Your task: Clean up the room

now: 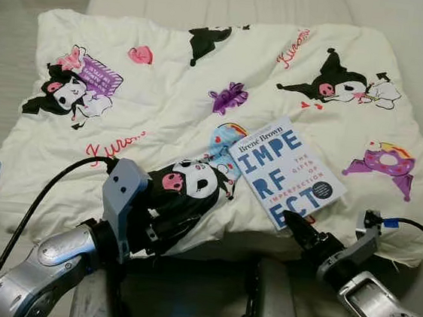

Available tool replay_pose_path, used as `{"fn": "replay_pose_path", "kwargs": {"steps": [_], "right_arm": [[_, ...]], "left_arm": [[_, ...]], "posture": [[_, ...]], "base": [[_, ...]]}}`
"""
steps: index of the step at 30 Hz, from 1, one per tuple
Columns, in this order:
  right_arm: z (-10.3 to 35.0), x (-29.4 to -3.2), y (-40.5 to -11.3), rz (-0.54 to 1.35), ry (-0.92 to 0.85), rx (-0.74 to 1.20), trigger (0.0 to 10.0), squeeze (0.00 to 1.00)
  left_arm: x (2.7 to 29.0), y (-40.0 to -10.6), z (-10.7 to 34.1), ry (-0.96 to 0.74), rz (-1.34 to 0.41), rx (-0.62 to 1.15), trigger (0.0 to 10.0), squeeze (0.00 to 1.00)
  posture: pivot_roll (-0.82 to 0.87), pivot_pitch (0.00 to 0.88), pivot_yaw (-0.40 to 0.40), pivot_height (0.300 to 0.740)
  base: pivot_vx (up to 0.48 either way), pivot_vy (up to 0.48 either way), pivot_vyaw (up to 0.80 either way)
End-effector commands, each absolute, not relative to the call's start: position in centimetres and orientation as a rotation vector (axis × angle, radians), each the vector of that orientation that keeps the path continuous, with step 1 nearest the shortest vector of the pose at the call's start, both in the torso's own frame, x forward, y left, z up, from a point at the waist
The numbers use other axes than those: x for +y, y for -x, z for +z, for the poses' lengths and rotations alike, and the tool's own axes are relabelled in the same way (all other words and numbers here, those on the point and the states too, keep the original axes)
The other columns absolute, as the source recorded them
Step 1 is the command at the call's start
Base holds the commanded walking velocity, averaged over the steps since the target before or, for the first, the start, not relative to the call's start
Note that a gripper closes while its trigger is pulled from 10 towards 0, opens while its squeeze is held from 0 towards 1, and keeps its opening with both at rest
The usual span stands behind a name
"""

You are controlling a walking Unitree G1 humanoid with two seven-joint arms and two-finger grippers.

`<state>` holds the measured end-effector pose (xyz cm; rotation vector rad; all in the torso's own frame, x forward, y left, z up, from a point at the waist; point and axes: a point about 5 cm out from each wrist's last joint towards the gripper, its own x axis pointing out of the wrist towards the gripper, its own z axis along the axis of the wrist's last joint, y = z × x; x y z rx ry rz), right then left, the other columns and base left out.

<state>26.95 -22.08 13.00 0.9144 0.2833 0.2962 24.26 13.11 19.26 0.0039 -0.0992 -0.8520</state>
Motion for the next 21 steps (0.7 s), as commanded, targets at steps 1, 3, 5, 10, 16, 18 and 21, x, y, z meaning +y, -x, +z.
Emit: {"fn": "replay_pose_path", "kwargs": {"steps": [1, 3, 5, 10, 16, 18, 21], "right_arm": [[12.0, -21.6, -26.4, 0.295, -0.933, 0.33, 10.0, 0.0], [11.9, -21.4, -26.5, 0.284, -0.926, 0.333, 10.0, 0.0], [11.9, -21.4, -26.7, 0.265, -0.916, 0.328, 10.0, 0.0], [11.7, -21.7, -27.0, 0.22, -0.906, 0.314, 10.0, 0.0], [12.1, -22.2, -27.3, 0.169, -0.928, 0.228, 10.0, 0.0], [12.4, -22.3, -27.6, 0.153, -0.935, 0.184, 10.0, 0.0], [12.4, -22.2, -27.8, 0.143, -0.932, 0.169, 10.0, 0.0]], "left_arm": [[13.2, -23.9, 19.0, 0.003, -0.865, -0.08, 10.0, 0.0], [13.2, -24.0, 19.0, -0.007, -0.868, -0.078, 10.0, 0.0], [13.3, -24.0, 19.1, -0.007, -0.864, -0.078, 10.0, 0.0], [13.5, -24.0, 19.1, -0.004, -0.854, -0.076, 10.0, 0.0], [13.6, -24.0, 19.3, 0.001, -0.846, -0.083, 10.0, 0.0], [13.6, -24.0, 19.4, 0.0, -0.847, -0.084, 10.0, 0.0], [13.5, -24.0, 19.3, -0.008, -0.854, -0.081, 10.0, 0.0]], "posture": [[0.06, 0.371, 0.026, 0.527], [0.06, 0.372, 0.027, 0.527], [0.06, 0.373, 0.028, 0.527], [0.06, 0.375, 0.027, 0.527], [0.06, 0.376, 0.027, 0.527], [0.06, 0.376, 0.027, 0.527], [0.06, 0.376, 0.028, 0.527]], "base": [[0.0, 0.0, 0.0], [0.0, 0.0, 0.0], [0.0, 0.0, 0.0], [0.0, 0.0, 0.0], [0.0, 0.0, 0.0], [0.0, 0.0, 0.0], [0.0, 0.0, 0.0]]}}
